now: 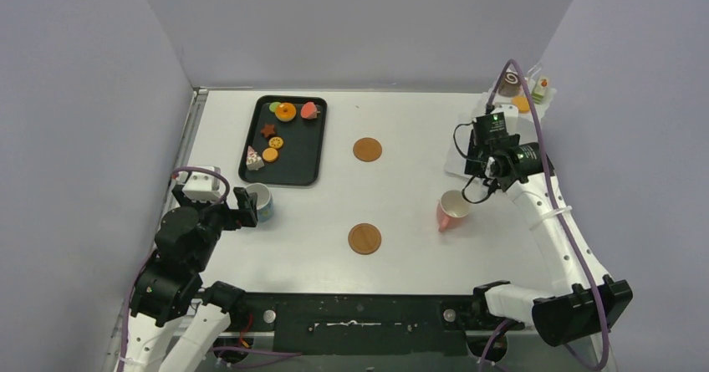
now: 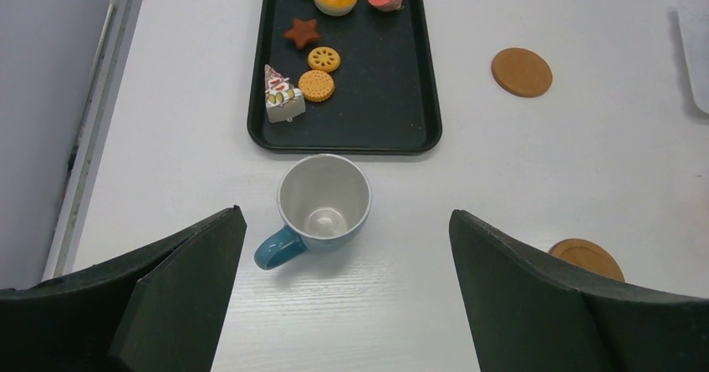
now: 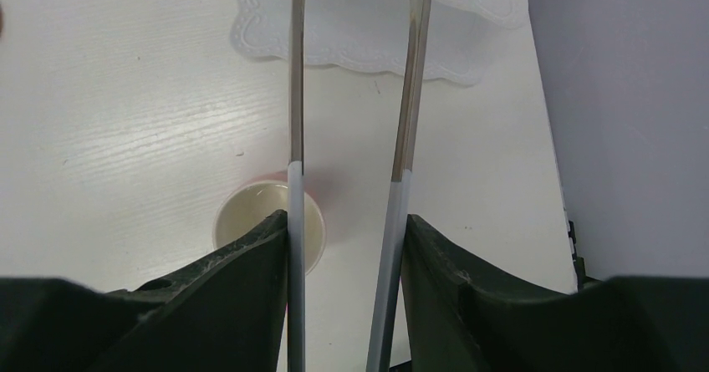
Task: Serve the afternoon tea
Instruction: Place the desert on the desert table.
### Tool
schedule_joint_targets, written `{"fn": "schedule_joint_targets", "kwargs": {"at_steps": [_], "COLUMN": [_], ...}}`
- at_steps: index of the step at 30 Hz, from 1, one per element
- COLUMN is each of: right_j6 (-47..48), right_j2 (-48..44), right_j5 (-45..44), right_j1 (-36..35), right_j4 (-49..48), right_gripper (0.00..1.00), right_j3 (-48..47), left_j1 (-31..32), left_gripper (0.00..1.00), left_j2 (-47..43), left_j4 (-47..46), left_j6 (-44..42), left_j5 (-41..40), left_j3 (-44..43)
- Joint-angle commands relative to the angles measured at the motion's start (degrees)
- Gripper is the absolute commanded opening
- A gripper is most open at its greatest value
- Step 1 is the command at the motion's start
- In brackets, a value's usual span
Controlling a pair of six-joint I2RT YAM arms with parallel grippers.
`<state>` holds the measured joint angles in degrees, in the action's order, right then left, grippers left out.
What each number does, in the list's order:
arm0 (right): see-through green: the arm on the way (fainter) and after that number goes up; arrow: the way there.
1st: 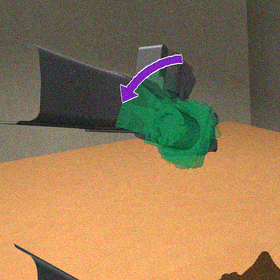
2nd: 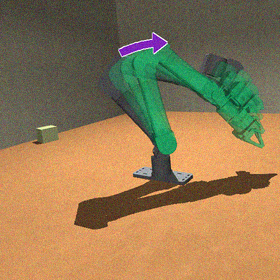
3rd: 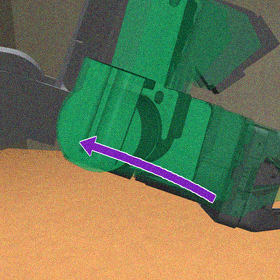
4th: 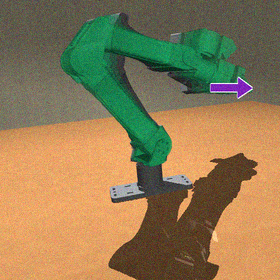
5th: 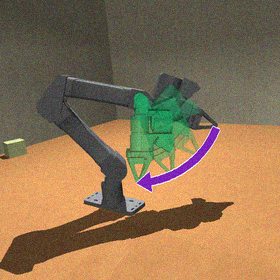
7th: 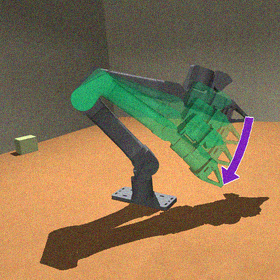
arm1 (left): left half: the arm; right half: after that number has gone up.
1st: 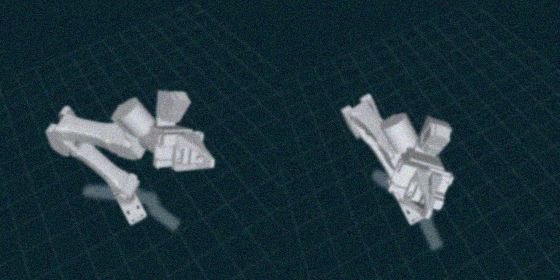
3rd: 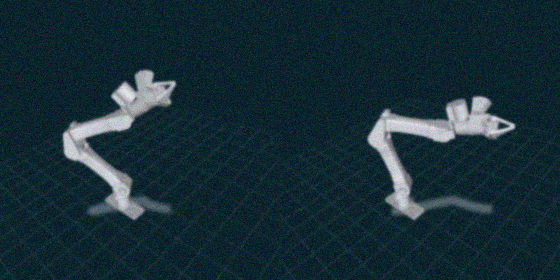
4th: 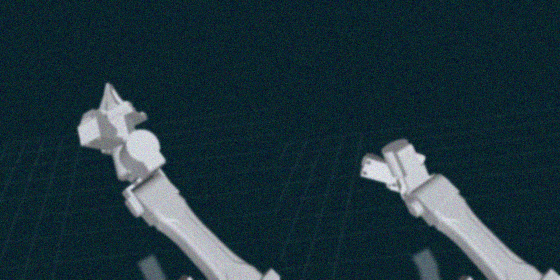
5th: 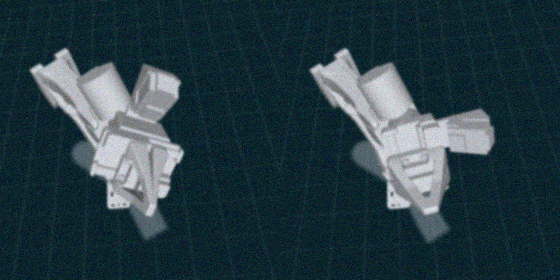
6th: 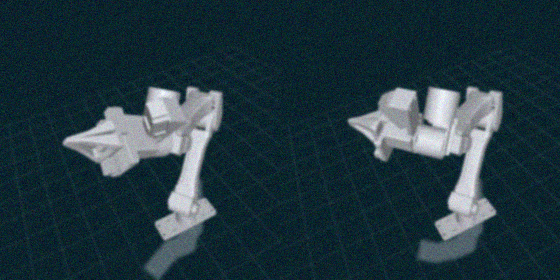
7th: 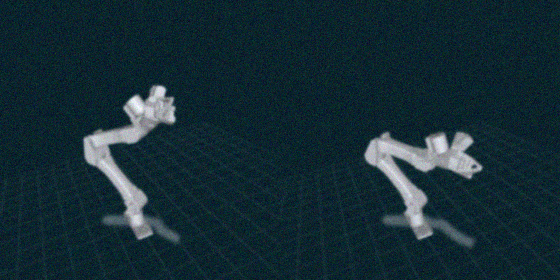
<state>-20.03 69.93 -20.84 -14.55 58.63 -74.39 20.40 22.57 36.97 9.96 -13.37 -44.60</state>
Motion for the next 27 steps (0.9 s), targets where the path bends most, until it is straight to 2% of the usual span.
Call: {"fn": "schedule_joint_targets", "kwargs": {"at_steps": [1,7,15,27], "right_j6": [0.0,-1.4,-3.2,0.3], "right_j2": [-2.4,-2.9,-1.8,-0.1], "right_j5": [0.0,3.5,4.5,19.5], "right_j1": [0.3,-1.9,-9.9,-13.0], "right_j4": [0.9,2.2,1.7,-13.2], "right_gripper": [0.46,0.46,0.46,0.45], "right_j3": [-4.5,-8.2,-10.2,-5.4], "left_j1": [-0.4,-0.4,-0.4,-0.4], "left_gripper": [0.92,0.92,0.92,0.92], "left_j2": [-0.4,-1.1,-1.6,-2.2], "left_j4": [-3.9,-3.8,-4.1,-3.8], "left_j6": [-0.8,-0.8,-0.9,-1.0], "left_j5": [0.9,1.0,1.2,0.3], "left_j3": [-0.2,-0.1,0.1,0.0]}}
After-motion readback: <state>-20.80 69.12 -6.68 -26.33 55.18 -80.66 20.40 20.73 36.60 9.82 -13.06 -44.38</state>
